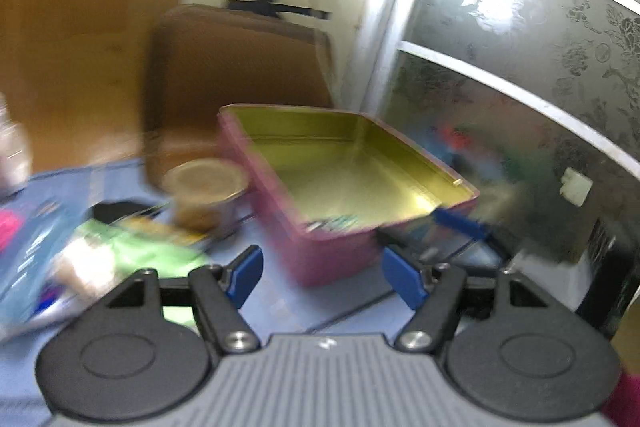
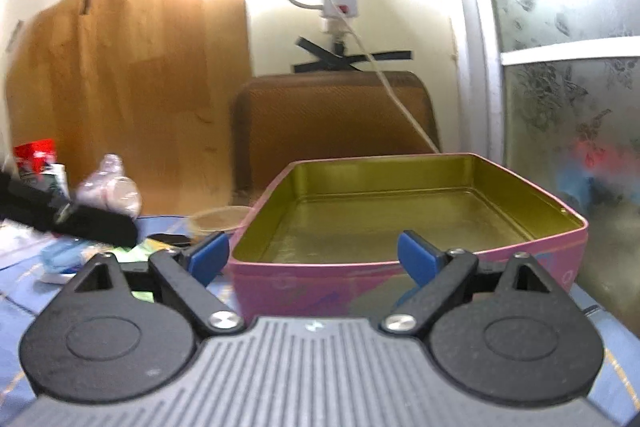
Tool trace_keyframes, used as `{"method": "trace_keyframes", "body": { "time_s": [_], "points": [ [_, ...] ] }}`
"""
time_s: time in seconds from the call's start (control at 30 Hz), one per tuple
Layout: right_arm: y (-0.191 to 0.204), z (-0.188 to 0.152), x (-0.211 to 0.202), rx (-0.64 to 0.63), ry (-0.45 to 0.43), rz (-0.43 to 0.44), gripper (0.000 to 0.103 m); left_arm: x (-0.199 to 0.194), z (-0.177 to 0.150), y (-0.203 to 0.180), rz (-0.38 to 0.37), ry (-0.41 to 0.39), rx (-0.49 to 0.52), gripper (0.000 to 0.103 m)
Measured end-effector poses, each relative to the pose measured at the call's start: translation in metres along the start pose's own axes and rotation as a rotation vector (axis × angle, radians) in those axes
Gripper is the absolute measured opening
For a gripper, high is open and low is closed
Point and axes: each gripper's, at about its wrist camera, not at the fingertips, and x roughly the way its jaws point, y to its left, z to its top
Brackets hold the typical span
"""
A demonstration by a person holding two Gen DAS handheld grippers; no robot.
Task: Organize soft objects
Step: 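Move the right tool back to the light green cloth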
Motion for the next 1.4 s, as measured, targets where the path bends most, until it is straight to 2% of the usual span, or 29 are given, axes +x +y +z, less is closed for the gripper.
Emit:
{"method": "trace_keyframes", "body": {
  "time_s": [0.1,0.13,0.23,0.33,0.47,0.57,0.67,0.77,0.83,0.9,0.93,0.97,1.07,1.2,1.4],
  "points": [
    [0.019,-0.002,-0.007,-0.042,-0.004,0.060,0.073,-0.027,-0.029,0.034,0.116,0.020,-0.021,0.068],
    [0.026,-0.003,-0.006,-0.057,0.005,0.086,0.064,-0.033,-0.038,0.047,0.160,0.033,-0.042,0.068],
    [0.054,-0.008,0.002,-0.103,0.064,0.183,0.052,-0.048,-0.056,0.077,0.272,0.058,-0.096,0.068],
    [0.084,-0.013,0.021,-0.153,0.130,0.243,0.050,-0.052,-0.066,0.098,0.389,0.075,-0.125,0.068],
    [0.110,-0.014,0.054,-0.177,0.215,0.287,0.053,-0.053,-0.075,0.121,0.470,0.093,-0.186,0.067],
    [0.119,-0.013,0.075,-0.177,0.251,0.274,0.060,-0.054,-0.081,0.133,0.504,0.098,-0.232,0.067],
    [0.121,-0.012,0.095,-0.161,0.303,0.248,0.062,-0.052,-0.083,0.134,0.555,0.105,-0.227,0.067],
    [0.117,-0.017,0.109,-0.127,0.342,0.233,0.064,-0.054,-0.085,0.134,0.564,0.105,-0.227,0.067],
    [0.116,-0.017,0.111,-0.098,0.346,0.238,0.061,-0.055,-0.086,0.132,0.572,0.107,-0.223,0.067],
    [0.119,-0.017,0.107,-0.110,0.333,0.252,0.039,-0.054,-0.087,0.130,0.581,0.111,-0.218,0.067],
    [0.121,-0.017,0.105,-0.119,0.328,0.256,0.020,-0.054,-0.087,0.129,0.586,0.113,-0.217,0.067],
    [0.123,-0.017,0.101,-0.131,0.322,0.253,0.011,-0.053,-0.087,0.128,0.589,0.115,-0.216,0.067],
    [0.129,-0.018,0.087,-0.157,0.297,0.269,0.009,-0.053,-0.086,0.127,0.599,0.120,-0.219,0.067],
    [0.140,-0.019,0.050,-0.181,0.269,0.376,0.009,-0.054,-0.087,0.125,0.606,0.123,-0.225,0.068],
    [0.160,-0.038,-0.002,-0.229,0.364,0.622,0.009,-0.056,-0.088,0.124,0.603,0.125,-0.233,0.068]
  ]
}}
